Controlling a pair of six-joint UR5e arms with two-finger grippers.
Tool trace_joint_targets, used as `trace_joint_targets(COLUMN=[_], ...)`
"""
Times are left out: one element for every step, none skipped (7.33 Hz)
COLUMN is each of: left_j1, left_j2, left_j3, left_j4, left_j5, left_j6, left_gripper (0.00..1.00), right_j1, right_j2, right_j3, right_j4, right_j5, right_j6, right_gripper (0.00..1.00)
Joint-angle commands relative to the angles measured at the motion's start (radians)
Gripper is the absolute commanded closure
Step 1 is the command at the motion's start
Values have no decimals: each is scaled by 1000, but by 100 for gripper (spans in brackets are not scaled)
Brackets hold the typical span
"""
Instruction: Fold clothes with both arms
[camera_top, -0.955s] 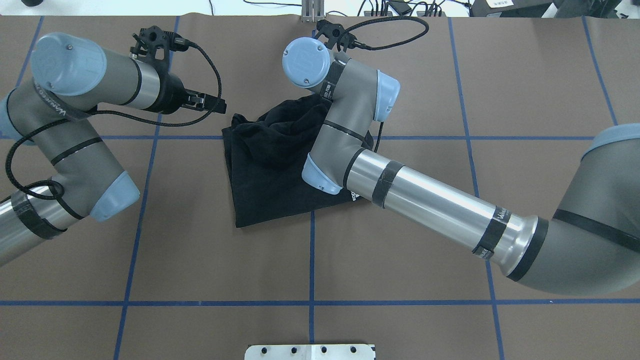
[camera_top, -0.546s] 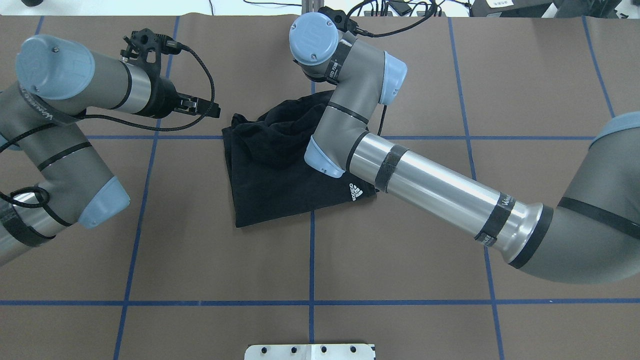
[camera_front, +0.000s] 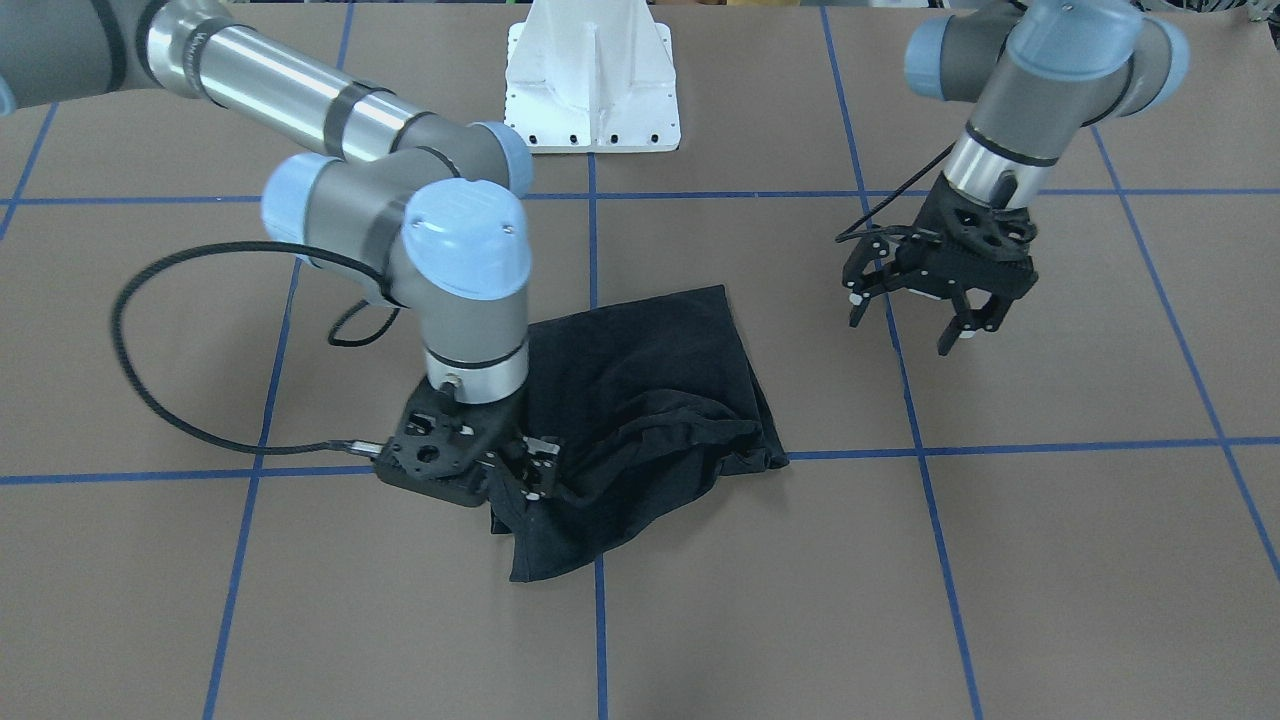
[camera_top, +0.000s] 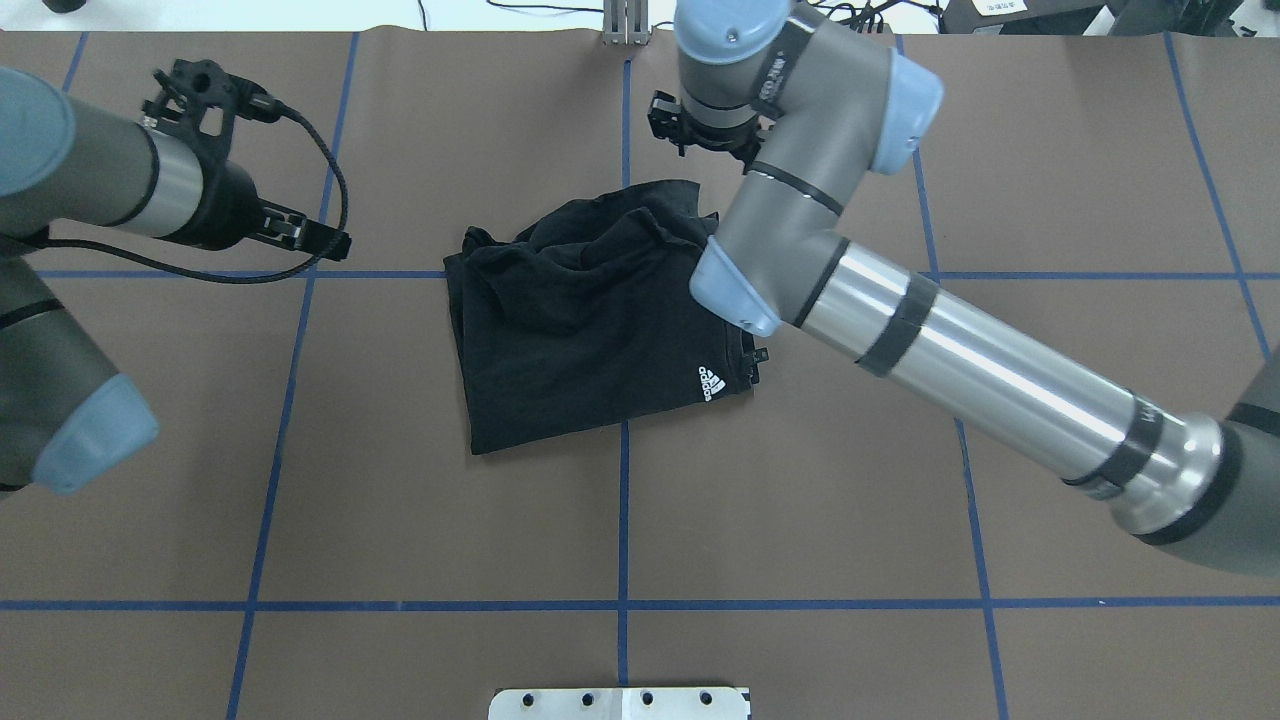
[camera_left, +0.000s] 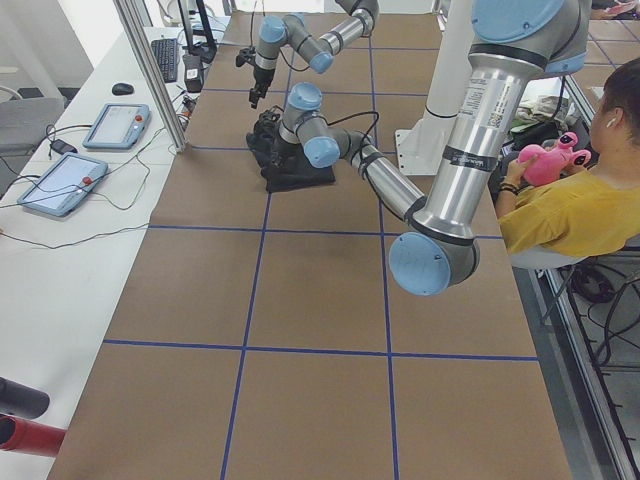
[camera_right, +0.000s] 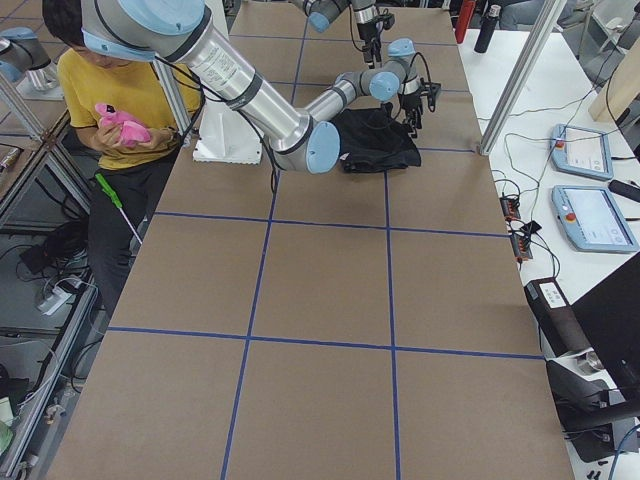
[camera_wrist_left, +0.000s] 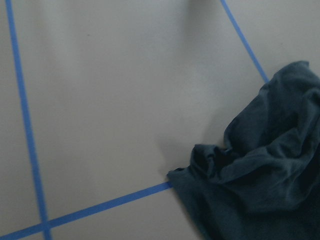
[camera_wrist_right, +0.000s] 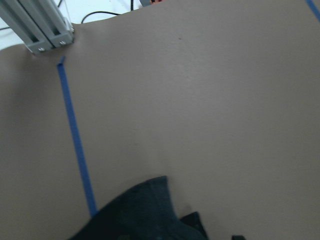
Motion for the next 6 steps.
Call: trace_joint_targets(left_j1=[-149,-207,-284,-359,-515,-594], left_j2=[63,95,105,170,188,209], left_j3=[-59,-48,-37,-25,52,150], left_j4=[198,329,413,418,421,409], left_j5=[-71,-96,-98,-95,-130,-150], left_j6=[185,219,225,388,619,820], left_gripper=[0,0,0,0,0,0], right_j1=[100,150,215,294,392,483], right_j2=[-281,-387,-487,-588,-674,-771], right_j3=[326,405,463,500,504,501], right_j4=[-93,-94,-93,-90,-90,-90], right_j5=[120,174,232,298,382,439], right_j6=[-213,-307,-412,-547,-702,-864], right_gripper=[0,0,0,0,0,0])
